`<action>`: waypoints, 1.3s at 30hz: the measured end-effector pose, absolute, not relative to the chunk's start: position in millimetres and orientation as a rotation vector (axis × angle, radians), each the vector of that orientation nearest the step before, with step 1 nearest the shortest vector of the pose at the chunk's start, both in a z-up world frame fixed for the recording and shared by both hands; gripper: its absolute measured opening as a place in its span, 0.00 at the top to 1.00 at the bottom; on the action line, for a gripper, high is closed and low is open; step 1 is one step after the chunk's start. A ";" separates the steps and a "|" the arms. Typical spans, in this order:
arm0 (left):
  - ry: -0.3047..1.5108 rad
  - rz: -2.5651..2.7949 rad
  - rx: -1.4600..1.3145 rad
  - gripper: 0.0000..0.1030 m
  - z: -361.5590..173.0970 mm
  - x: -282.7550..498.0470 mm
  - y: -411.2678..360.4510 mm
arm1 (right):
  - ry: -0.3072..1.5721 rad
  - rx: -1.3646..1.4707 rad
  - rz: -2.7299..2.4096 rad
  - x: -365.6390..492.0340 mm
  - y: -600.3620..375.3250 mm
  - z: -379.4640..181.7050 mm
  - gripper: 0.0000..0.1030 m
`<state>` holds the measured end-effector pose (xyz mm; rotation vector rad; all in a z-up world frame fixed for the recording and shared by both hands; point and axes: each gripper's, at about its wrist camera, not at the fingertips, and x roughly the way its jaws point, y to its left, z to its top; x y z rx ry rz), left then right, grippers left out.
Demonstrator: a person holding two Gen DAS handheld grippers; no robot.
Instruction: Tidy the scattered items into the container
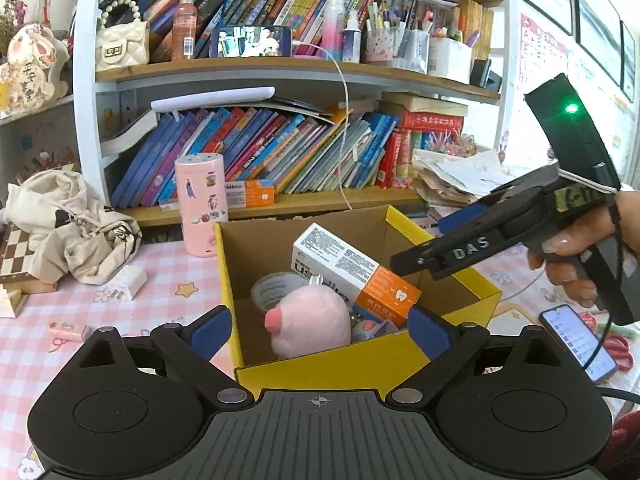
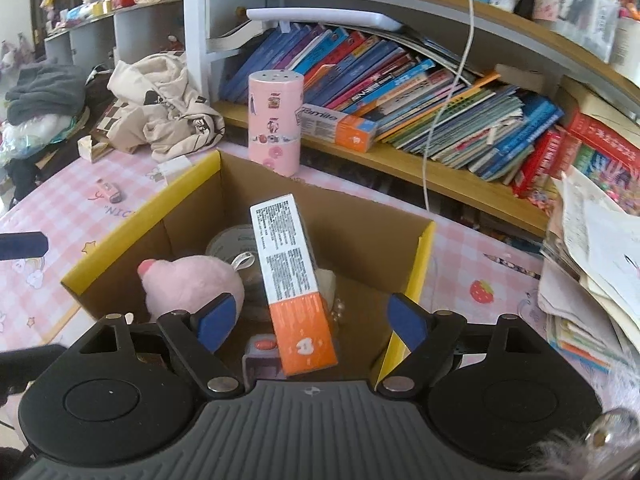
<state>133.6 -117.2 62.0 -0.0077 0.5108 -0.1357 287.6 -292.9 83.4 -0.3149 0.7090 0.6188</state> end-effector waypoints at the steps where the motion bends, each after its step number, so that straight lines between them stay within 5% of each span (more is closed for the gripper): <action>1: 0.510 -0.142 -0.007 0.06 62.0 131.7 -114.0 | 0.709 -0.314 0.609 282.7 -292.7 83.9 0.20; 39: 0.589 -0.188 0.042 0.06 45.5 27.5 20.7 | 0.777 -0.359 0.379 78.8 -174.4 24.4 0.08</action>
